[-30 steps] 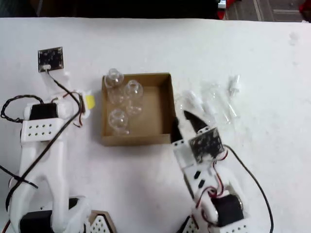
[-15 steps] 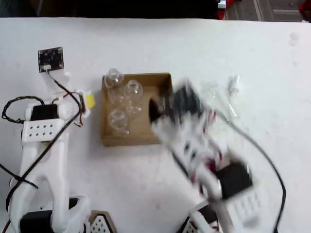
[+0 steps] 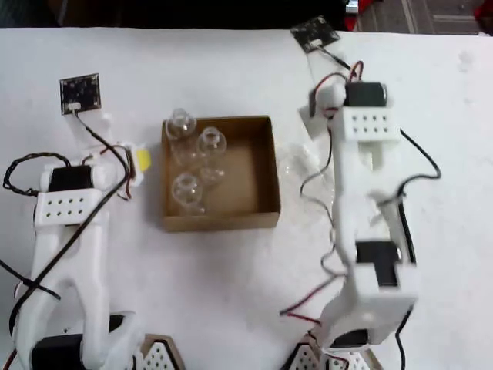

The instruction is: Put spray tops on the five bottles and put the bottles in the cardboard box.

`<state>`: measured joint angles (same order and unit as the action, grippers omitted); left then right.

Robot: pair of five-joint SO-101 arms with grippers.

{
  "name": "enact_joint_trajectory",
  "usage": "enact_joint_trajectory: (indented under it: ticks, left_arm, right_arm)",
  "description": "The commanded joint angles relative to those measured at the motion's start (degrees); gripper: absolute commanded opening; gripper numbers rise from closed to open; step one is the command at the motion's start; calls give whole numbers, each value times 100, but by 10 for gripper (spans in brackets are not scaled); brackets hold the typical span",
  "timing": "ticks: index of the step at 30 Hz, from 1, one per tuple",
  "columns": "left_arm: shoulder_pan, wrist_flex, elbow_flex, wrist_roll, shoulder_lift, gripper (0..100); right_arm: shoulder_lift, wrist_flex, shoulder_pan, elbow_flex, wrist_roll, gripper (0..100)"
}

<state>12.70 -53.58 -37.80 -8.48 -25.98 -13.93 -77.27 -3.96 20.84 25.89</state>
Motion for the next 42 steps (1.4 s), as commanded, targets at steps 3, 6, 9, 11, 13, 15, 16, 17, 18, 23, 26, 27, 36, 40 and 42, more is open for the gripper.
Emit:
enact_joint_trajectory:
  ticks: [3,6,9,11,13,15,16,17,18,23,26,27,36,40,42]
  left_arm:
    - [31,580,-220,-88,-31,225]
    - [31,844,-378,-88,-48,225]
    - [31,870,-396,-88,-48,225]
    - [31,879,-413,-88,-48,225]
    - [31,888,-413,-88,-48,225]
    - [31,888,-413,-88,-48,225]
    - [31,888,-413,-88,-48,225]
    - [31,888,-422,-88,-48,225]
    - [31,888,-422,-88,-48,225]
    - [31,879,-422,-88,-48,225]
    - [31,879,-422,-88,-48,225]
    - [31,879,-422,-88,-48,225]
    - [22,870,-422,-88,-48,225]
    - [22,870,-422,-88,-48,225]
    - [22,879,-422,-88,-48,225]
  right_arm:
    - [-1314,-813,180,2127,255,158]
    - [-2035,-1464,171,3279,316,228]
    - [-2721,-1886,251,4352,571,229]
    - [-3143,-2070,356,4941,642,229]
    - [-3495,-2105,488,5275,730,229]
    - [-3767,-2097,541,5380,782,230]
    - [-3881,-2088,541,5380,818,230]
    - [-3987,-2088,541,5389,844,230]
    - [-4092,-2079,541,5415,853,230]
    - [-4312,-1982,549,5424,853,230]
    - [-4418,-1903,558,5371,862,230]
    - [-4470,-1877,558,5371,862,230]
    - [-4848,-1578,637,5424,862,213]
    - [-4919,-1376,690,5424,1020,133]
    - [-4919,-1393,681,5380,1371,98]
